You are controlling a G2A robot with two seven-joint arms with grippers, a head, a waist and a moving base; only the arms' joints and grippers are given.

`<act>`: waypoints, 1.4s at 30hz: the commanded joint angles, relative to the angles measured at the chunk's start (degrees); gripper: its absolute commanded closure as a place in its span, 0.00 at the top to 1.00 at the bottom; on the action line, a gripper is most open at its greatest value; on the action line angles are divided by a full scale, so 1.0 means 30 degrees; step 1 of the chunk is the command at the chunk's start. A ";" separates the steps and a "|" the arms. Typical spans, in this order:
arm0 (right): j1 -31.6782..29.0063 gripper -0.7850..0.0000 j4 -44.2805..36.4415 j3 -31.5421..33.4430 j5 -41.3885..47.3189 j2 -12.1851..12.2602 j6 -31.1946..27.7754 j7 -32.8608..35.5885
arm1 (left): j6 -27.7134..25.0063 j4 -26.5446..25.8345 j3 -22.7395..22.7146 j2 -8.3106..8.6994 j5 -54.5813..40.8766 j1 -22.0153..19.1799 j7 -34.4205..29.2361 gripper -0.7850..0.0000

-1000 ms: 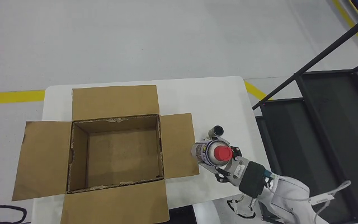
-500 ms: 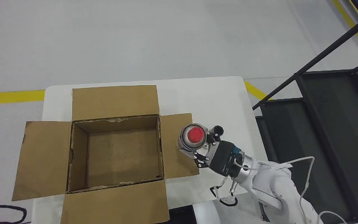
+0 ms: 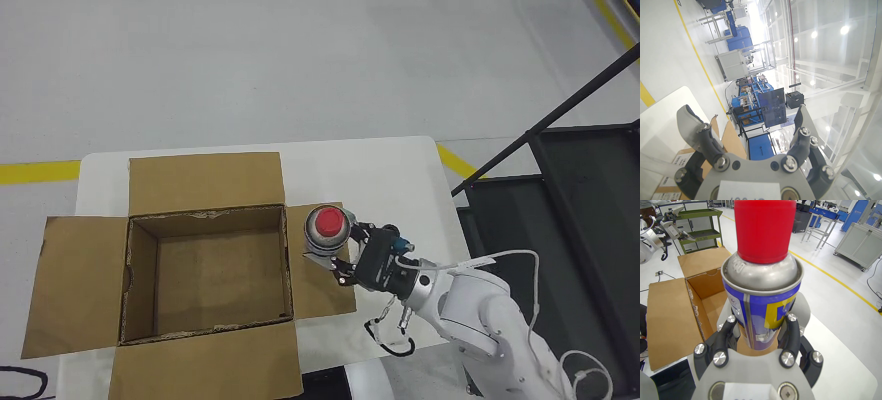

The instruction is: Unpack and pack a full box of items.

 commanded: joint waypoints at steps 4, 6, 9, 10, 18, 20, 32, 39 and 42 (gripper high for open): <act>0.1065 0.00 -0.0005 -0.1061 0.0049 -0.0070 0.0701 0.1403 | 0.0000 0.0000 -0.0001 0.0000 0.0000 0.0000 0.0000 1.00; 0.1548 0.00 -0.0005 -0.1471 0.0335 -0.0110 0.1153 0.2252 | 0.0000 0.0000 -0.0001 0.0000 0.0000 0.0000 0.0000 1.00; 0.2372 0.00 -0.0005 -0.2016 0.0831 -0.0174 0.1838 0.3590 | 0.0000 0.0000 -0.0001 0.0000 0.0000 0.0000 0.0000 1.00; 0.2681 0.00 -0.0005 -0.2176 0.0934 -0.0197 0.2089 0.4032 | 0.0000 0.0000 -0.0001 0.0000 0.0000 0.0000 0.0000 1.00; 0.5165 0.00 0.0139 -0.4072 0.0879 -0.0442 0.3679 0.7001 | 0.0000 0.0000 -0.0001 0.0000 0.0000 0.0000 0.0000 1.00; 0.5738 0.00 0.0269 -0.4716 0.0817 -0.0519 0.3982 0.7866 | 0.0000 0.0000 -0.0001 0.0000 0.0000 0.0000 0.0000 1.00; 0.8057 0.00 0.0376 -0.8180 -0.0833 -0.1074 0.6305 1.0824 | 0.0000 0.0000 -0.0001 0.0000 0.0000 0.0000 0.0000 1.00; 0.8057 0.00 0.0376 -0.8180 -0.0833 -0.1074 0.6305 1.0824 | 0.0000 0.0000 -0.0001 0.0000 0.0000 0.0000 0.0000 1.00; 0.8057 0.00 0.0376 -0.8180 -0.0833 -0.1074 0.6305 1.0824 | 0.0000 0.0000 -0.0001 0.0000 0.0000 0.0000 0.0000 1.00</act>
